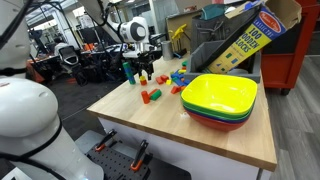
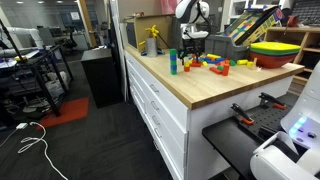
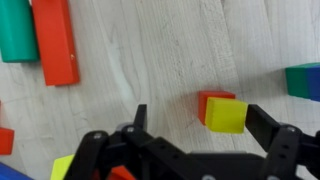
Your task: Move the red and yellow blocks to the left
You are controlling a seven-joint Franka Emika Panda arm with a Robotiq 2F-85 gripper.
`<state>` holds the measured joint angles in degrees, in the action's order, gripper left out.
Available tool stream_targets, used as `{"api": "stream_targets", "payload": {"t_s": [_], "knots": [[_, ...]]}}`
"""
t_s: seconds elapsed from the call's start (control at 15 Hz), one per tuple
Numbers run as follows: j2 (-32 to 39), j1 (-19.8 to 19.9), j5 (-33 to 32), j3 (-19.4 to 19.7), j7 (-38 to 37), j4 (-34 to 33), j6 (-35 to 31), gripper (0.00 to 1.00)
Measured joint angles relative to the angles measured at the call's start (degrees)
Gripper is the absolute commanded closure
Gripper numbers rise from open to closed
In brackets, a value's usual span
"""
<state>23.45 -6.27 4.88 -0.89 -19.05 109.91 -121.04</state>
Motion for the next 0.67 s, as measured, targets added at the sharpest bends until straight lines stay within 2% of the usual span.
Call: {"api": "stream_targets", "payload": {"t_s": [0.67], "knots": [[-3.78, 1.72, 1.9, 0.18, 0.0, -0.73, 0.24, 0.0]]}}
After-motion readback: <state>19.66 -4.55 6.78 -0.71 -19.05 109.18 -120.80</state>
